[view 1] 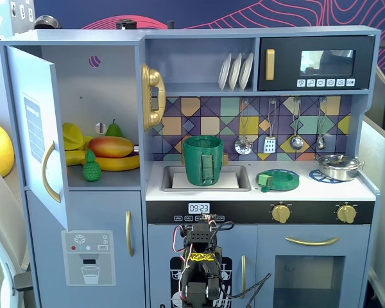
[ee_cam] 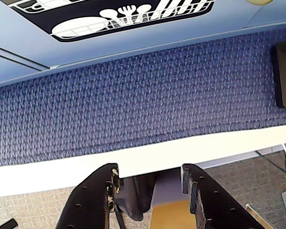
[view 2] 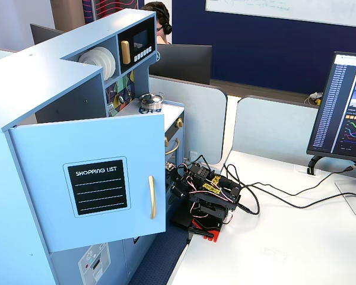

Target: Pick up the green pineapple from the left cabinet and place it in the green recipient

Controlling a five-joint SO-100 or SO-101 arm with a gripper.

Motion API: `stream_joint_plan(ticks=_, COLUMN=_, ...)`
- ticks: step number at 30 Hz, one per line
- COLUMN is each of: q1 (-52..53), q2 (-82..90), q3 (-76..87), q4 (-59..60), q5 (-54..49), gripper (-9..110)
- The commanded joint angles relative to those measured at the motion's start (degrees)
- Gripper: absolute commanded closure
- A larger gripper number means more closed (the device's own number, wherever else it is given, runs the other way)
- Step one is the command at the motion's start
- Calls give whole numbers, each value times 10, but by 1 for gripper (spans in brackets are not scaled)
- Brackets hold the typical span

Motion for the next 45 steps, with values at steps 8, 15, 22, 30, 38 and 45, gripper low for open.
stream_joint_plan(ticks=8, q1=36, q2=-4, q3=7, q4=98, q5=4, gripper=101)
stream_joint_plan(ticks=15, q1=-19, q2=-5, q3=6, q4=3, q5=17, gripper=101)
stream_joint_plan(ticks=22, q1=-236, q2=-7, q3=-6, q4=-380, q5=43, gripper=101)
stream_joint_plan(ticks=30, q1=-397, q2=-99, q3=-130, q4=-537, q5=-28, gripper=90)
stream_joint_plan(ticks=38, q1=-446, q2=-229, q3=-265, q4=-623, q5=-33, gripper=69)
stream_joint_plan(ticks=45, q1=-482, q2=-308, q3=-328, q4=-701, q5=-61, gripper=65)
